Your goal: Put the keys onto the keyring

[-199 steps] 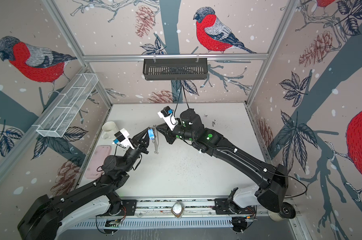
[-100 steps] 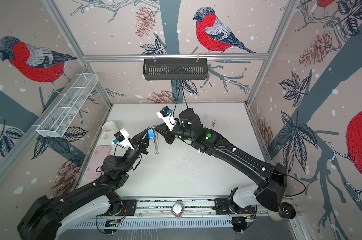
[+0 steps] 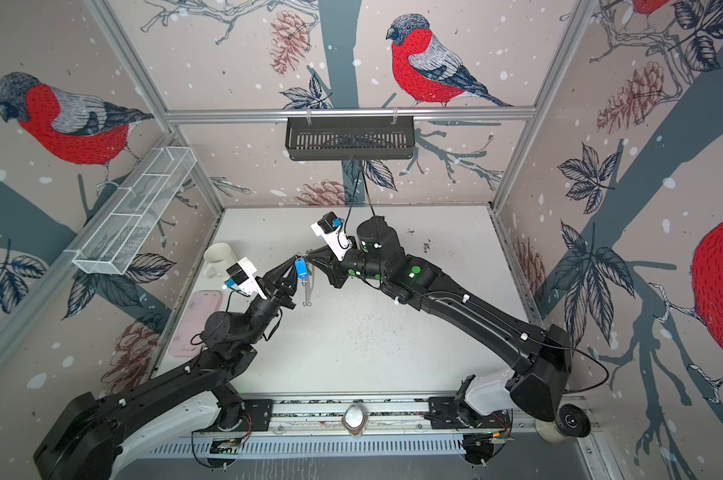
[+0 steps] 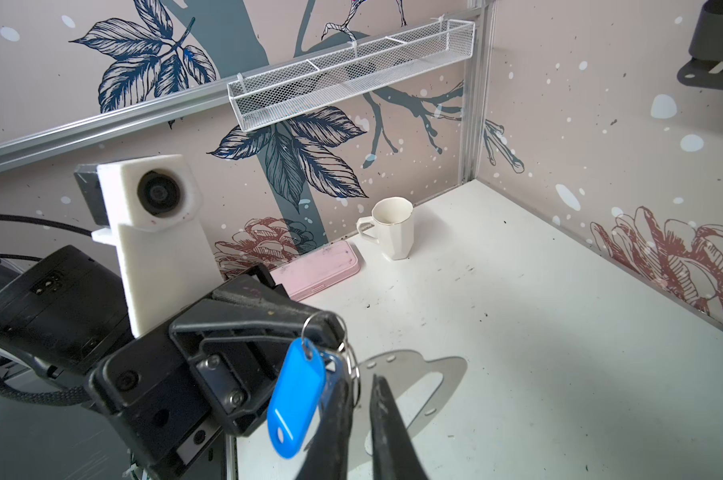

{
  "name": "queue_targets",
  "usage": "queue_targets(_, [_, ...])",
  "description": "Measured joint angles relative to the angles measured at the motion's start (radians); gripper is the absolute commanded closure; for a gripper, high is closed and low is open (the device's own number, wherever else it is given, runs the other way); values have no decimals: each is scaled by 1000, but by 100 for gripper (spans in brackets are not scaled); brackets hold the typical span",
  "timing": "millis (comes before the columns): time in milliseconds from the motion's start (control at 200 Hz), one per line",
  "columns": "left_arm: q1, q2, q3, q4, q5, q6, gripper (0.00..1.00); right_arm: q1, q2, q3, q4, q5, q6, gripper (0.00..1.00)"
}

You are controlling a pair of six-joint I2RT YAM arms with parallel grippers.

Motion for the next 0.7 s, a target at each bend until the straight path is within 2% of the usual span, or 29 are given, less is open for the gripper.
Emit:
queue_targets(590, [2, -3, -9, 1, 4, -15, 100, -1, 10, 2, 14, -31, 3, 86])
queue_targets(700, [2, -6, -10, 1, 5, -15, 100, -1, 13, 3, 14, -35, 4, 90])
